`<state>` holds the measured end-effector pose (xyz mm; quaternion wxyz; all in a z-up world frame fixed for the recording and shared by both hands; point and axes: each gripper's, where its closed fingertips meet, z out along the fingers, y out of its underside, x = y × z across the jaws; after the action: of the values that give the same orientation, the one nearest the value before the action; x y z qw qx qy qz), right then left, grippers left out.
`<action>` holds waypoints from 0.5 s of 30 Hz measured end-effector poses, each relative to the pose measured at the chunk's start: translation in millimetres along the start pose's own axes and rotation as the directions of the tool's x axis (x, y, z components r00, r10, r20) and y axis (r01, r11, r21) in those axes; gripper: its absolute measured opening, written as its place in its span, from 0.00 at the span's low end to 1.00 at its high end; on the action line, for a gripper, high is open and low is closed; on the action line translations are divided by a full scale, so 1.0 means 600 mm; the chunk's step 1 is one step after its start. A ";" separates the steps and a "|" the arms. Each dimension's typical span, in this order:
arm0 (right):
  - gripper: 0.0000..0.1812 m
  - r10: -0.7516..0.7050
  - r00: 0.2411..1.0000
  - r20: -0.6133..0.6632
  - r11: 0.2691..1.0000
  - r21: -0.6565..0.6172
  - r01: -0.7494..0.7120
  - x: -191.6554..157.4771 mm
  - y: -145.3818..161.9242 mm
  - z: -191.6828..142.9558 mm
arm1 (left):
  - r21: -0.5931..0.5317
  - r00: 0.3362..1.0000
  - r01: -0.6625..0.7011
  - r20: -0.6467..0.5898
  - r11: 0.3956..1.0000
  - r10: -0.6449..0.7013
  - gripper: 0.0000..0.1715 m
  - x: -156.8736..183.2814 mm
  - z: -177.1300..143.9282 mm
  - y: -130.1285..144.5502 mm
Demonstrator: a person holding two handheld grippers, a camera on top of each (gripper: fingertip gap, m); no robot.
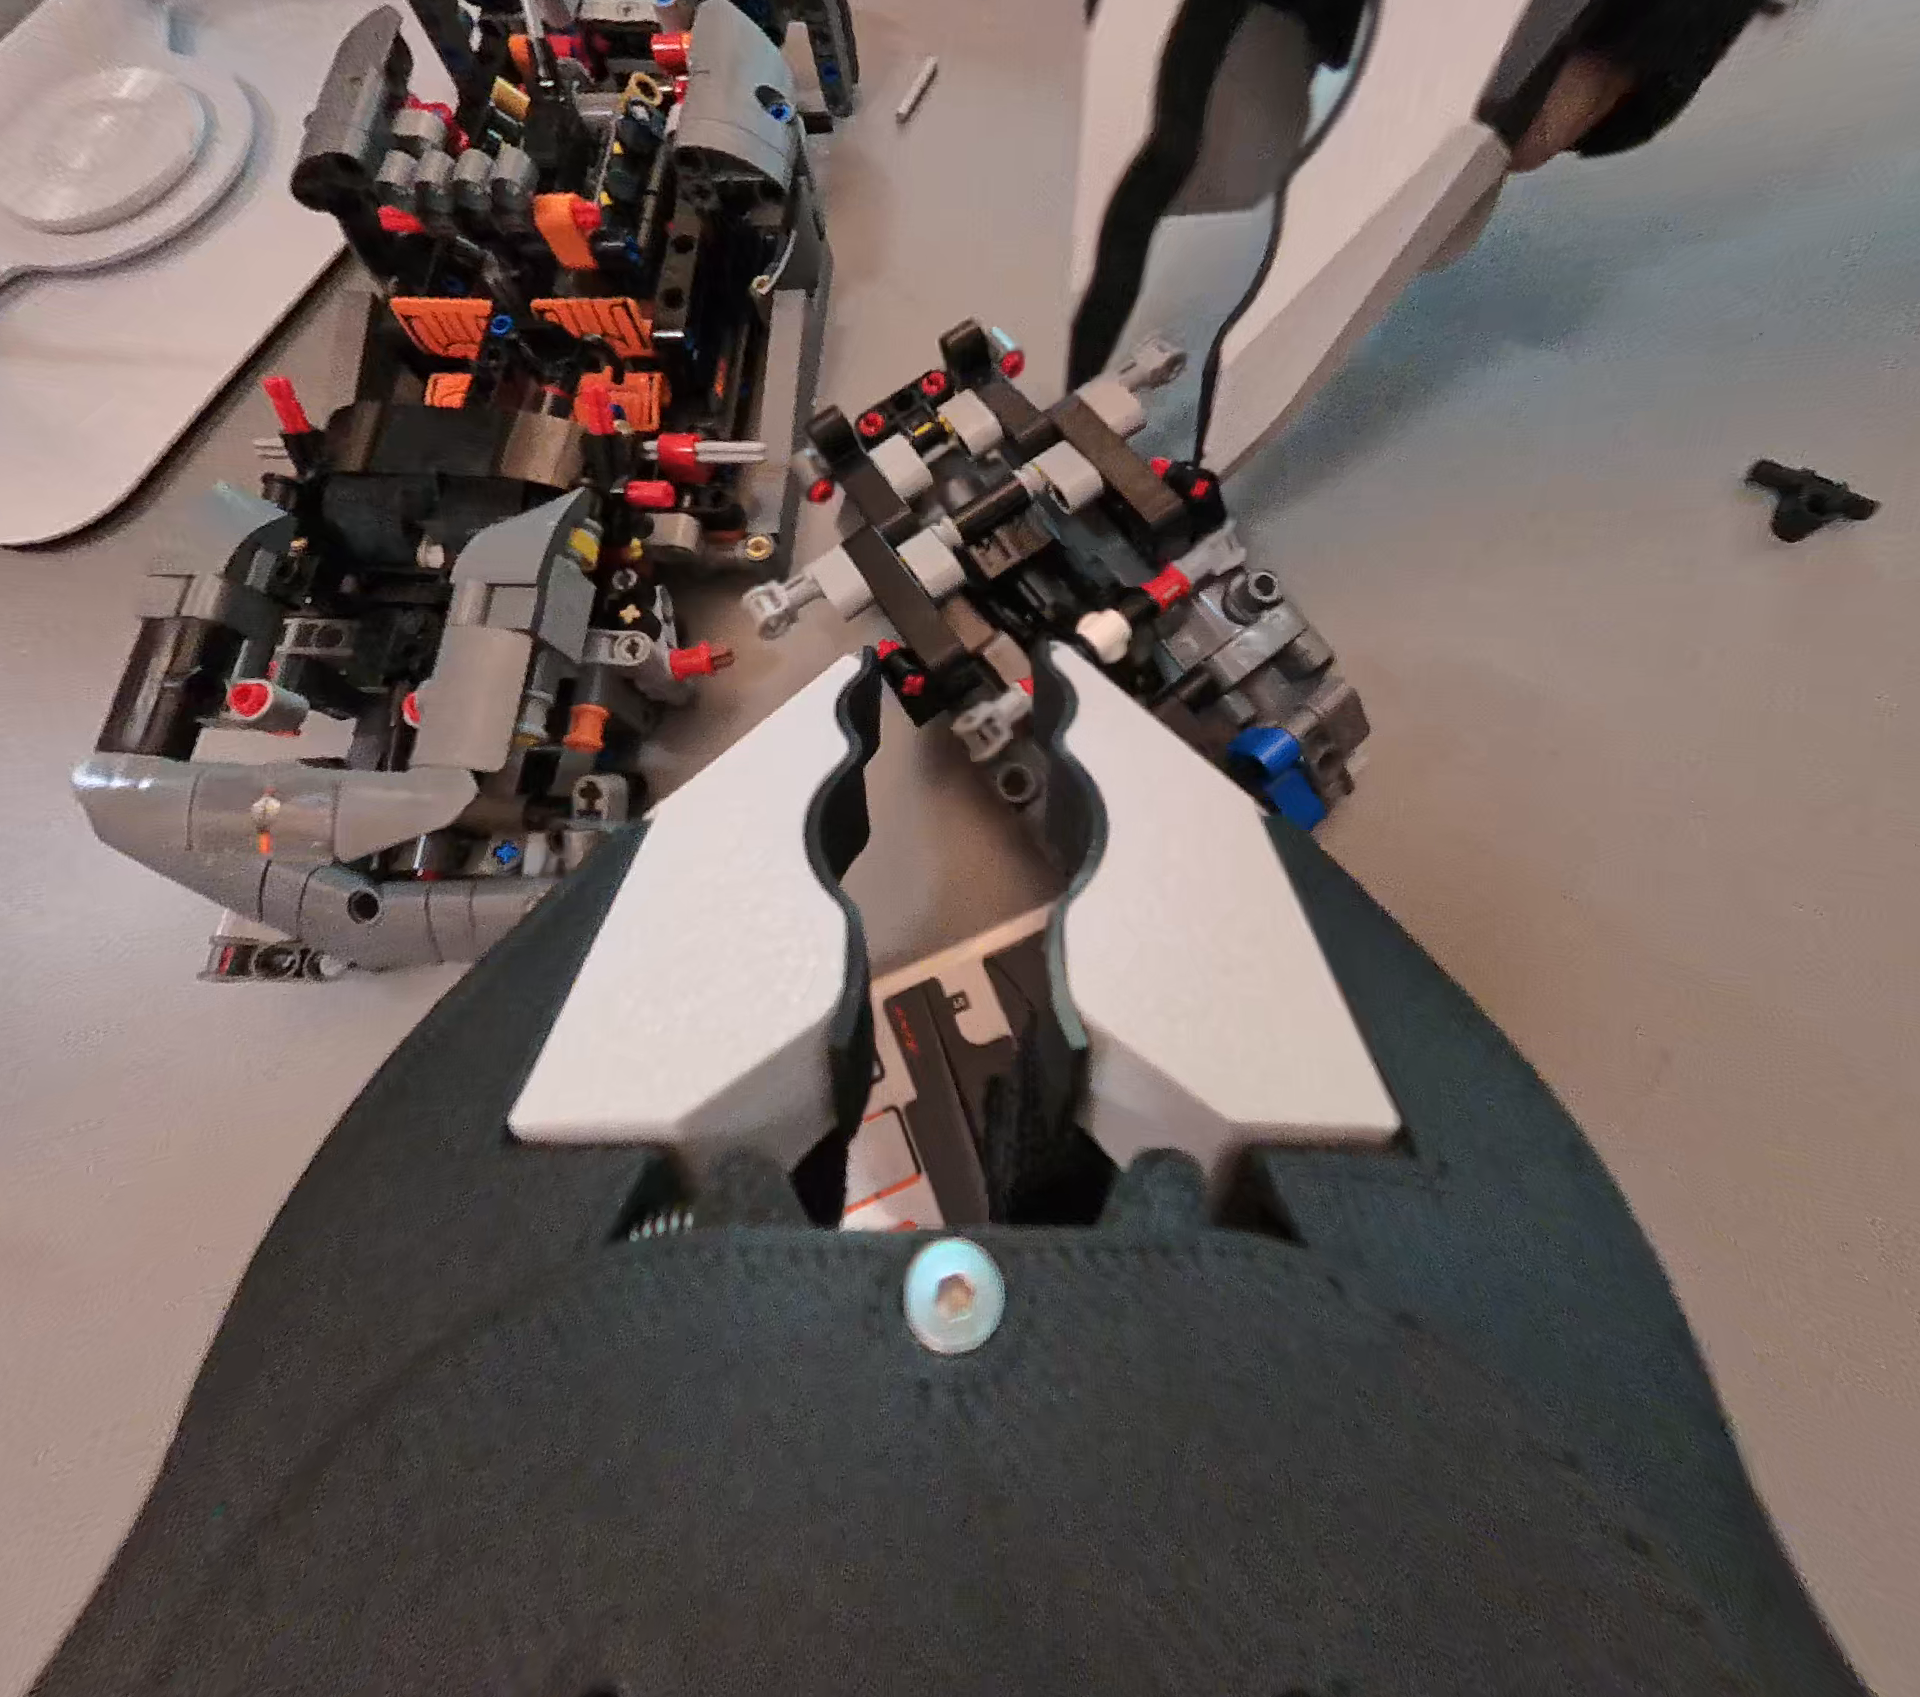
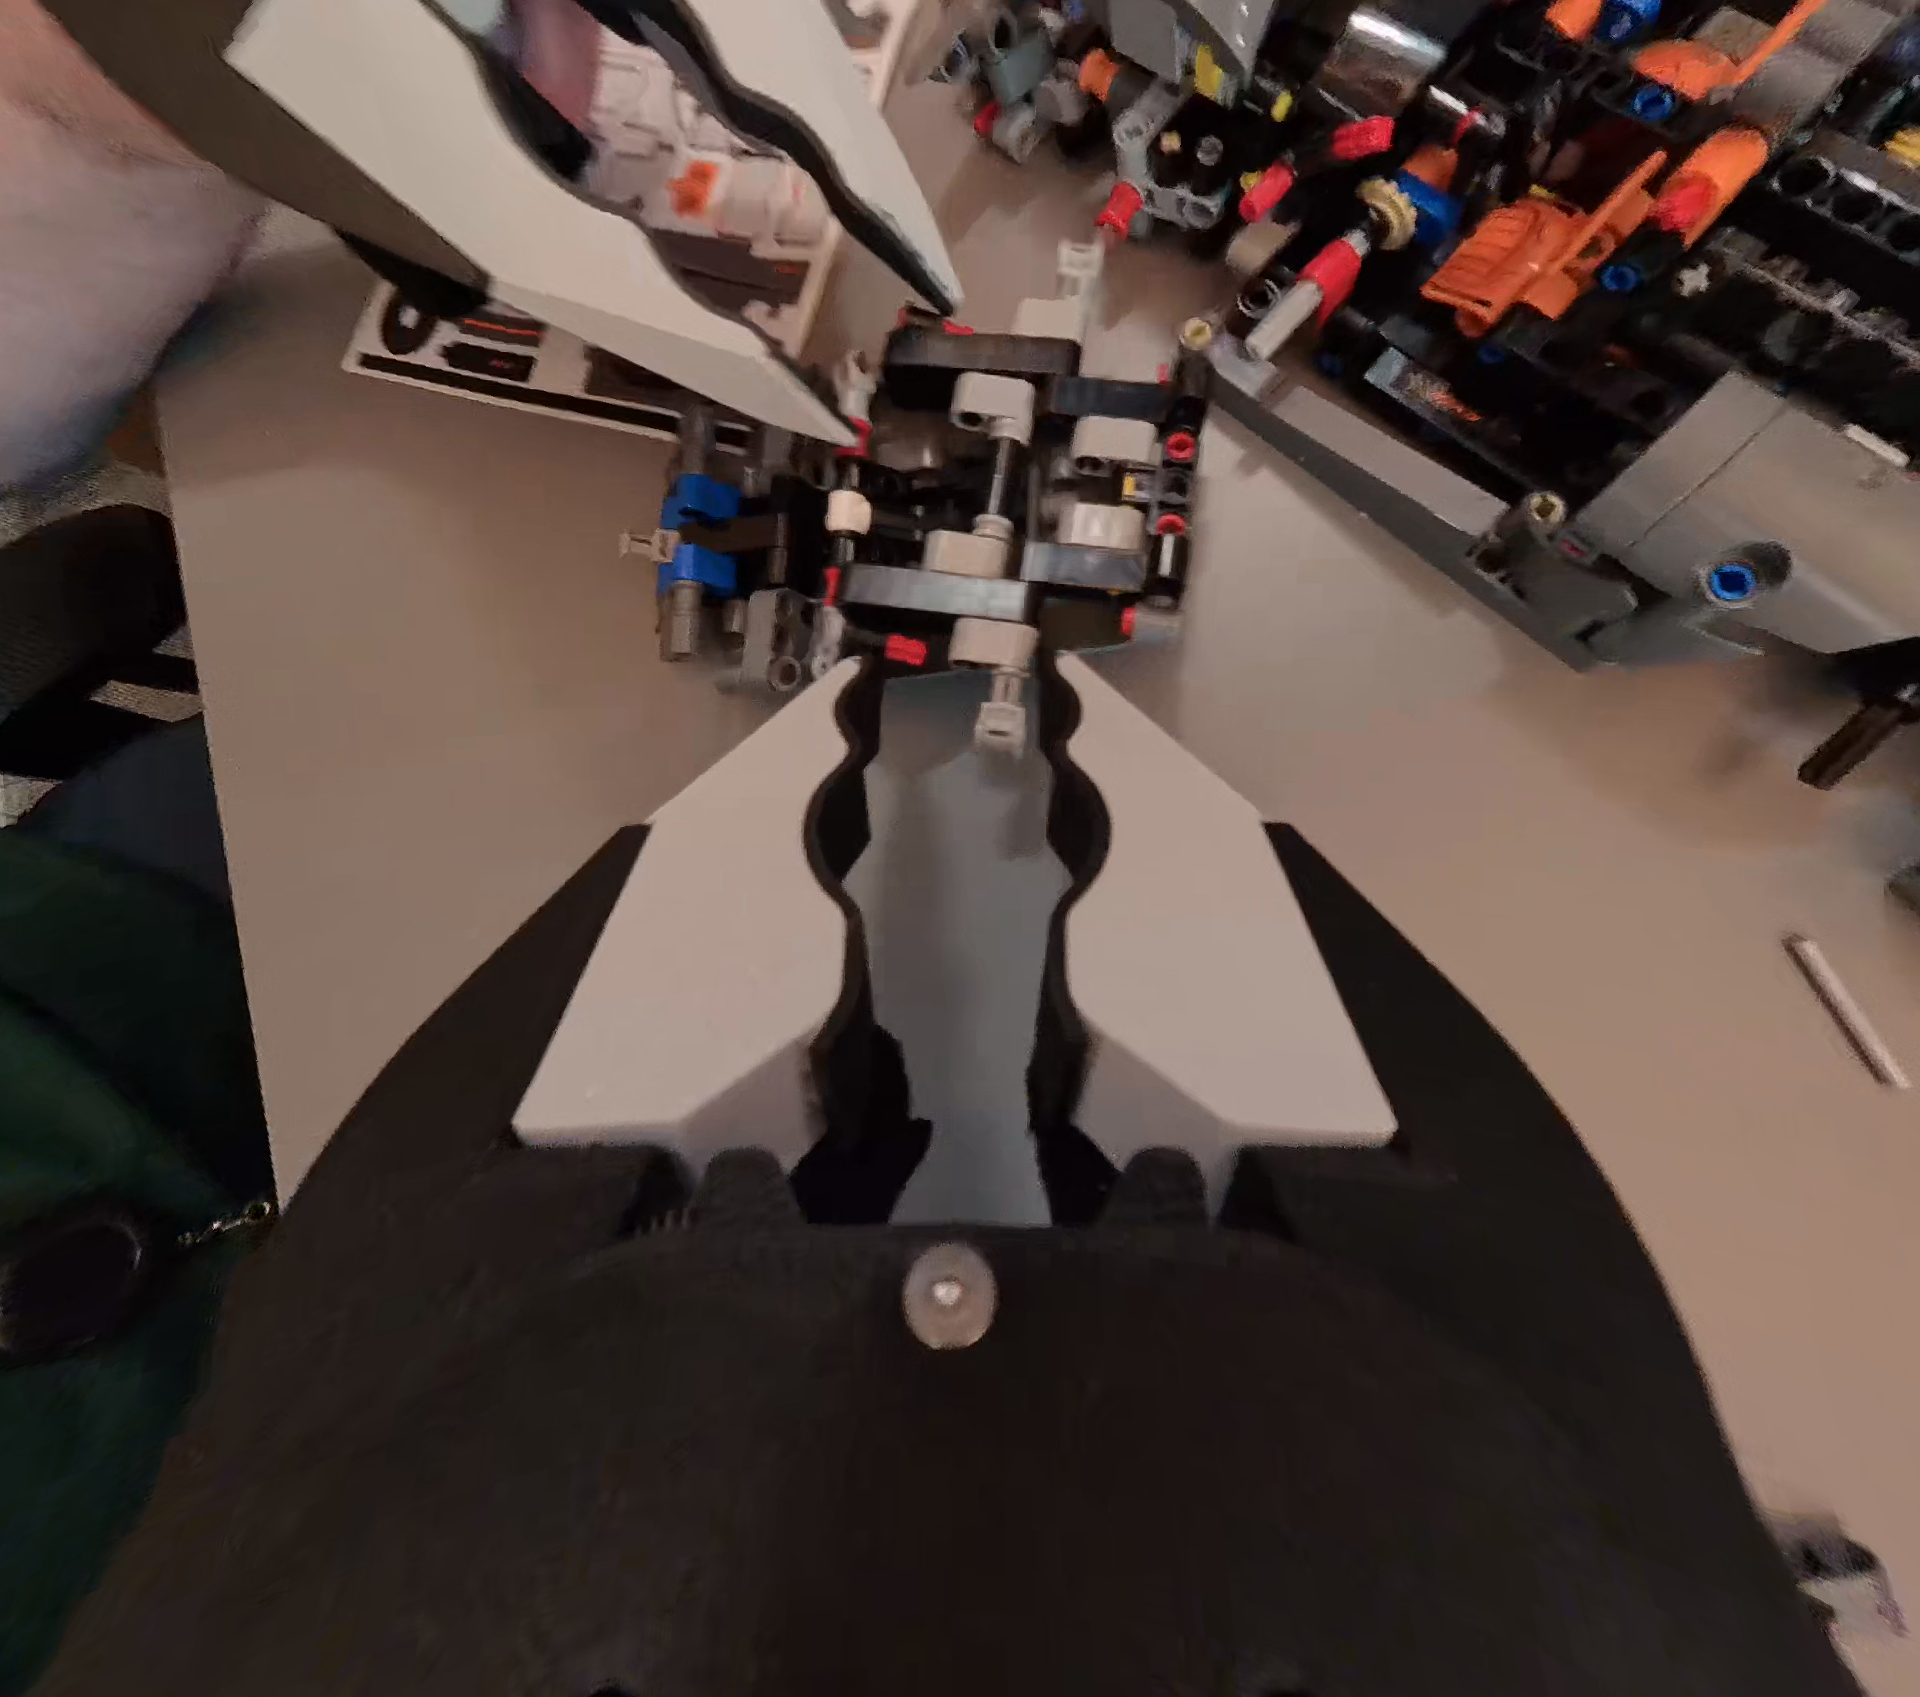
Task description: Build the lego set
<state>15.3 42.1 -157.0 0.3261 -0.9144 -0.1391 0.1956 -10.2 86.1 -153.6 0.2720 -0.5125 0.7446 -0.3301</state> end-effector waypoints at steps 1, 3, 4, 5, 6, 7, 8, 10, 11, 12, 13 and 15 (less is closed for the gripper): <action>0.15 0.001 1.000 0.004 1.000 0.020 -0.001 -0.002 -0.003 0.000 | -0.013 1.000 -0.001 0.005 1.000 0.001 0.16 -0.002 0.002 0.003; 0.15 0.008 1.000 0.008 1.000 0.017 -0.008 -0.001 0.000 -0.001 | -0.013 1.000 -0.017 0.018 1.000 0.018 0.12 -0.006 0.004 0.001; 0.15 0.010 1.000 0.012 1.000 0.023 -0.010 0.000 0.000 -0.003 | -0.005 1.000 -0.021 0.014 1.000 0.021 0.13 -0.005 0.004 -0.001; 0.15 0.010 1.000 0.013 0.999 0.048 -0.011 0.001 -0.004 -0.007 | -0.016 1.000 -0.022 0.005 1.000 0.022 0.14 -0.003 0.006 0.000; 0.15 0.017 1.000 0.019 0.998 0.057 -0.018 0.000 -0.006 -0.010 | -0.021 1.000 -0.025 0.003 0.999 0.025 0.14 -0.003 0.008 0.001; 0.15 0.019 1.000 0.019 0.999 0.048 -0.020 0.002 -0.003 -0.011 | -0.014 1.000 -0.026 0.004 1.000 0.026 0.14 -0.003 0.010 -0.002; 0.15 0.014 1.000 0.019 0.999 0.044 -0.015 0.004 -0.002 -0.013 | -0.013 1.000 -0.028 0.006 1.000 0.028 0.13 -0.003 0.011 -0.003; 0.14 0.026 0.999 0.030 0.998 0.057 -0.027 0.008 -0.006 -0.016 | -0.016 0.999 -0.039 0.022 0.999 0.040 0.12 -0.007 0.010 -0.005; 0.14 0.021 0.999 0.031 0.999 0.040 -0.023 0.009 -0.003 -0.015 | -0.015 0.999 -0.038 0.020 0.999 0.039 0.12 -0.006 0.009 -0.007; 0.14 0.010 1.000 0.029 1.000 0.029 -0.011 0.009 -0.002 -0.015 | -0.015 0.999 -0.048 0.026 0.999 0.048 0.12 -0.005 0.007 -0.008; 0.14 0.004 0.999 0.037 0.999 0.042 -0.006 0.006 -0.007 -0.016 | -0.025 0.997 -0.061 0.040 0.998 0.062 0.12 -0.006 0.007 -0.007; 0.08 -0.002 0.998 0.064 0.999 0.046 -0.001 -0.005 -0.010 -0.018 | -0.044 0.996 -0.080 0.036 0.996 0.082 0.11 0.000 0.007 -0.002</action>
<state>16.8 39.8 -144.7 0.3424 -0.8999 -0.1451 0.2278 -6.4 84.9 -155.4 0.2885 -0.4936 0.7663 -0.2932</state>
